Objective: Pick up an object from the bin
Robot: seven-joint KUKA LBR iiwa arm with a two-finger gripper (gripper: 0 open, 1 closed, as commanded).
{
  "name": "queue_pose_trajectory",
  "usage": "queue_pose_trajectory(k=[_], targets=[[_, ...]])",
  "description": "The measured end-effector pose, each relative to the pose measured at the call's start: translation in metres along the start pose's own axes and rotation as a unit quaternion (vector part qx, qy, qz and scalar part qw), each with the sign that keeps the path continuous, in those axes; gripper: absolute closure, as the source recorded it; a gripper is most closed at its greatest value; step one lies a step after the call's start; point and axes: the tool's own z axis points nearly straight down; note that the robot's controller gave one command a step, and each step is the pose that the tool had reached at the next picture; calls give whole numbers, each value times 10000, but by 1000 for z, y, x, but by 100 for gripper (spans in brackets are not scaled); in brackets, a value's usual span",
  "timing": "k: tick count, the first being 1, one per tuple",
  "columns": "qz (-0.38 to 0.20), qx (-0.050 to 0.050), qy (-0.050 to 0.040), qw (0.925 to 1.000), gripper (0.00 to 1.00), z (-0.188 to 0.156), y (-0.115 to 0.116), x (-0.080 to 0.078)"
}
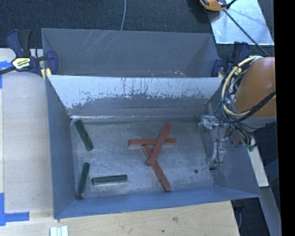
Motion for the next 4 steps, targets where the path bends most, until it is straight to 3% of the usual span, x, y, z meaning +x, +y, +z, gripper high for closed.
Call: queue_pose_trajectory(k=[1,2,3,4], targets=[[-758,25,-43,9971,0,27,21,-32],[-1536,-16,11,9881,0,54,50,-38],[-575,-6,0,9983,0,51,63,-47],[-2679,-7,-27,9634,100,71,130,-32]])
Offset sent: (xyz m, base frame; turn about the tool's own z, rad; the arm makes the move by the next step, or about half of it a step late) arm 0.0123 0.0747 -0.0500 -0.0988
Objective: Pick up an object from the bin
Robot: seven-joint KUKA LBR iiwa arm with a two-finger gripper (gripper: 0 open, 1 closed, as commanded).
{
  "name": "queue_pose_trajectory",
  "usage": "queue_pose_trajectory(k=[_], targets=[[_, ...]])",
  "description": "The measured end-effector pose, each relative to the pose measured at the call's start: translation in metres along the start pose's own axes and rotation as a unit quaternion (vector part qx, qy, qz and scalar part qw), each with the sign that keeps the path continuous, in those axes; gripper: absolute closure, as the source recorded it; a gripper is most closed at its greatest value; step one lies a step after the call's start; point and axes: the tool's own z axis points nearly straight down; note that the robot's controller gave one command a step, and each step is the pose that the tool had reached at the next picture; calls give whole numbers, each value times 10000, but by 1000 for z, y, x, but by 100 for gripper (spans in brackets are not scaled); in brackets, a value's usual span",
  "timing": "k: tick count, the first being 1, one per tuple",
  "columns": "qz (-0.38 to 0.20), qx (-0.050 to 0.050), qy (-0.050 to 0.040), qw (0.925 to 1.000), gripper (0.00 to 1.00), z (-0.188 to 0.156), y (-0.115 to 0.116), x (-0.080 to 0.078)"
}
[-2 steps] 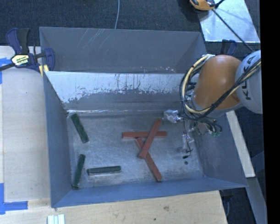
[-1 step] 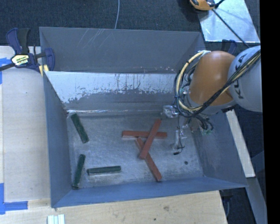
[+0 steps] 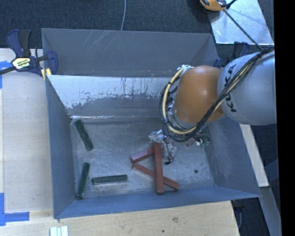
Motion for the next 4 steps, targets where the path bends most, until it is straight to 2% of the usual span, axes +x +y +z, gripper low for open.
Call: queue_pose_trajectory(k=[1,2,3,4], targets=[[-3,0,0,10000,100,0,0,0],[174,-15,40,9998,100,-49,7,-38],[234,7,-12,9997,100,-70,17,-50],[204,-24,48,9998,100,-96,11,-32]])
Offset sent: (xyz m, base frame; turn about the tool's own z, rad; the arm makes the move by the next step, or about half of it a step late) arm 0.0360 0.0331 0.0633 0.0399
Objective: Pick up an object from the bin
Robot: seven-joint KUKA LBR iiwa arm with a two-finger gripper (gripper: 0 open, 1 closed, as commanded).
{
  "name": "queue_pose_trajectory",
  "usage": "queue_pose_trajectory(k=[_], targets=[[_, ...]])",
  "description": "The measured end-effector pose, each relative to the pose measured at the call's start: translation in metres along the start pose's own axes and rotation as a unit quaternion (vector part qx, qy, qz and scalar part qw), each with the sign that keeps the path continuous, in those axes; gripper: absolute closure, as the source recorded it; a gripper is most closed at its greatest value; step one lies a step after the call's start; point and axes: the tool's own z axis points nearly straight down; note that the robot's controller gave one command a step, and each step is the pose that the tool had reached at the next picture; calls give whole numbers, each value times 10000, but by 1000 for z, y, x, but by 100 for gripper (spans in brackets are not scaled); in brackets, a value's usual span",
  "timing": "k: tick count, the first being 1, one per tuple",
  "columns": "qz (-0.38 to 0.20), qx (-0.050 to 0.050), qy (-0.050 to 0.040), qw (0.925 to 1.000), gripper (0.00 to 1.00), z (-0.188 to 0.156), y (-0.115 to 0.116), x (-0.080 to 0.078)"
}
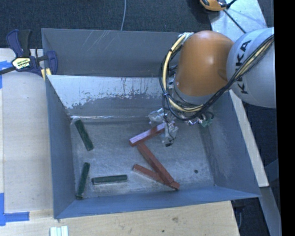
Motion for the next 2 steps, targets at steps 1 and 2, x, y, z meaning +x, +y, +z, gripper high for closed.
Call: queue_pose_trajectory(k=[1,2], targets=[[46,25,-45,10000,100,-18,2,-32],[61,3,-18,10000,100,-34,-3,13]])
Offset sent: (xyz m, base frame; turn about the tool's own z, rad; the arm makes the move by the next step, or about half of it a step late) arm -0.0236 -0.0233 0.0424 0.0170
